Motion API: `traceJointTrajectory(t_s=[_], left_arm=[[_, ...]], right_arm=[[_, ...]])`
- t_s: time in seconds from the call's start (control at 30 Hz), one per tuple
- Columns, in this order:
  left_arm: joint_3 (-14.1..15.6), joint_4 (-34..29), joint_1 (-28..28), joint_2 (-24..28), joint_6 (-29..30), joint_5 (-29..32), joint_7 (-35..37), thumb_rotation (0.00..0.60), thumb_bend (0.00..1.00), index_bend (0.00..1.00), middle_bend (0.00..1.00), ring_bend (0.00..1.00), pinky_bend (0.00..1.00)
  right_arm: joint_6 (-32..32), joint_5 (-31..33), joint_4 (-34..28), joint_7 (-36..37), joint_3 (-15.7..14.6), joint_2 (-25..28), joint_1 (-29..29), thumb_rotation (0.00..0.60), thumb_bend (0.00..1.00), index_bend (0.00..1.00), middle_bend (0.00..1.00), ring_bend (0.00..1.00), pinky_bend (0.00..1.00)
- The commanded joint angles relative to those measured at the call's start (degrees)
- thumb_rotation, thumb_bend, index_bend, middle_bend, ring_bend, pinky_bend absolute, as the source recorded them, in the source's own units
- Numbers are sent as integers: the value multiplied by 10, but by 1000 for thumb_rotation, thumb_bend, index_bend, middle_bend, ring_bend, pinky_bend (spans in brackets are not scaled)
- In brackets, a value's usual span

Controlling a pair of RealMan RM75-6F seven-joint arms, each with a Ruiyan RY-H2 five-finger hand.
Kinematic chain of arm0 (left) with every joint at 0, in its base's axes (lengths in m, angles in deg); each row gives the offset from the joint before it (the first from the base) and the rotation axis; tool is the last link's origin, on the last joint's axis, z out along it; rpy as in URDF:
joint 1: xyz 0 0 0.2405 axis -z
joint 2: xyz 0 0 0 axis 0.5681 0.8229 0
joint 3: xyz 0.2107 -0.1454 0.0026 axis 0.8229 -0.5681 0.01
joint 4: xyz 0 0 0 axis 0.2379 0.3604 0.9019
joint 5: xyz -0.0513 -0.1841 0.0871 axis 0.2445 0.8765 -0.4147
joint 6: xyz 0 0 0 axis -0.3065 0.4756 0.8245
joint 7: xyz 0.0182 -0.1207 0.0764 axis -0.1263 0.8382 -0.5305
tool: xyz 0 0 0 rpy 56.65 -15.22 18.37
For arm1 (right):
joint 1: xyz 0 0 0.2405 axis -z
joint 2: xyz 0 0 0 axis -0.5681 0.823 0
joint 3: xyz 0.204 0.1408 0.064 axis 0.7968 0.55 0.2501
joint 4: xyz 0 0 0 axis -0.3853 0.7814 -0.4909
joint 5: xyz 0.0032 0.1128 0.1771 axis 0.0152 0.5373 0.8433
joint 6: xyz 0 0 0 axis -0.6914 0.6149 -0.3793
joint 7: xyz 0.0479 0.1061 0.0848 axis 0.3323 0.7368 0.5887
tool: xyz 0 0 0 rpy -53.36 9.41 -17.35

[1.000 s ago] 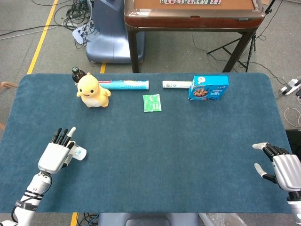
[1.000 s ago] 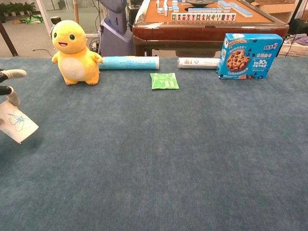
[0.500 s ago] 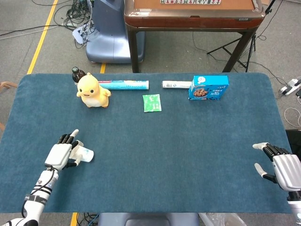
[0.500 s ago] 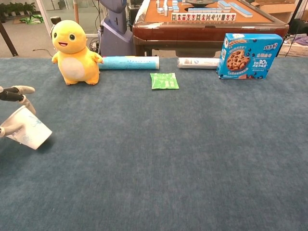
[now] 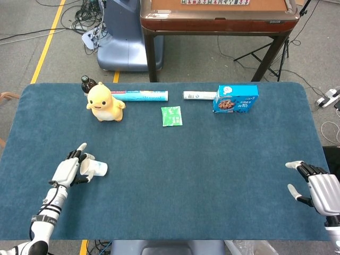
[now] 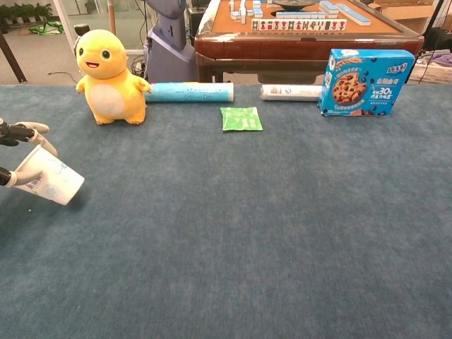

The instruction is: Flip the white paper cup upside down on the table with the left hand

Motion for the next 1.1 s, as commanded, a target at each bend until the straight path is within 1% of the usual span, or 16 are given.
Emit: traceJointTrajectory(t_s=[0.03, 0.2, 0.43, 0.67, 0.77, 0.93, 1.1], left_arm=[[-9, -11, -2, 9, -12, 1, 43, 600, 358, 309, 0, 0, 0], [-4, -4, -2, 16, -25, 0, 66, 600, 358, 295, 0, 0, 0], [7, -2, -3, 38, -49, -10, 95, 600, 354, 230, 0, 0, 0], [17, -10, -4, 57, -44, -31, 97, 600, 354, 155, 0, 0, 0], [25, -15, -5, 66, -29, -48, 75, 600, 354, 155, 0, 0, 0], [42, -40, -3, 82, -4, -72, 14, 600, 354, 170, 0, 0, 0], [53, -74, 4, 99, 2, -73, -40, 600, 353, 177, 0, 0, 0]], right_arm=[[0, 0, 0, -1, 0, -1, 0, 600, 302, 321, 326, 367, 458], [0, 0, -1, -2, -1, -1, 0, 600, 302, 321, 326, 367, 458], [0, 0, -1, -1, 0, 0, 0, 600, 302, 321, 326, 367, 458], [1, -1, -1, -1, -1, 0, 0, 600, 302, 321, 326, 367, 458], [0, -1, -1, -1, -1, -1, 0, 600, 302, 321, 326, 367, 458], [0, -1, -1, -3, -1, -1, 0, 600, 302, 321, 326, 367, 458], [-1, -1, -2, -4, -1, -2, 0, 600, 302, 321, 326, 367, 458]])
